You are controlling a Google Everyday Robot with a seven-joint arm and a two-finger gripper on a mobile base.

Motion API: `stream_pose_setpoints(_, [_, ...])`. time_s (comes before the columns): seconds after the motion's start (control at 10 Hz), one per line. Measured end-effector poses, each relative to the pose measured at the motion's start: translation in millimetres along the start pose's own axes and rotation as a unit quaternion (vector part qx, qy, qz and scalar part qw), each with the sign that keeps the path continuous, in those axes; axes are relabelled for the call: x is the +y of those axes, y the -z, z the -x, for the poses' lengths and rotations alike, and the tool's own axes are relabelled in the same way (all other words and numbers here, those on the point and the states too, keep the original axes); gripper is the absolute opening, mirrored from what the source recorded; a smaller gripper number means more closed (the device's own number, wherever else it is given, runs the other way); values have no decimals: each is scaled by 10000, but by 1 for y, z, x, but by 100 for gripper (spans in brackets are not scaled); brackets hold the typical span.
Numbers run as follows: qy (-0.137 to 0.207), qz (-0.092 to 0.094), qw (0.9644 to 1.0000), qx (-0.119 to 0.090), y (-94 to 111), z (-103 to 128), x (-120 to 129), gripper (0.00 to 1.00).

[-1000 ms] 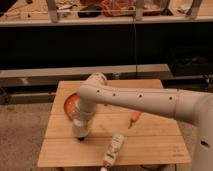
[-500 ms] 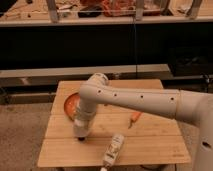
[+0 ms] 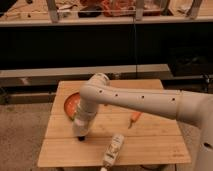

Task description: Place the ceramic cup over the eraser

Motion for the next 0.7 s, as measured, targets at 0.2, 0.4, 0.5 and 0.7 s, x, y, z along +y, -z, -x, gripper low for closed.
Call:
stream_pose_setpoints(0.2, [-2, -3, 10000, 0, 0, -1, 1, 54])
stream_pose_setpoints(0.4, [-4, -3, 10000, 2, 0, -2, 3, 47])
stream_pose_setpoints(0.5, [-5, -5, 10000, 3, 0, -2, 4, 47])
stream_pose_setpoints(0.7, [-10, -2, 10000, 6, 1, -4, 5, 59])
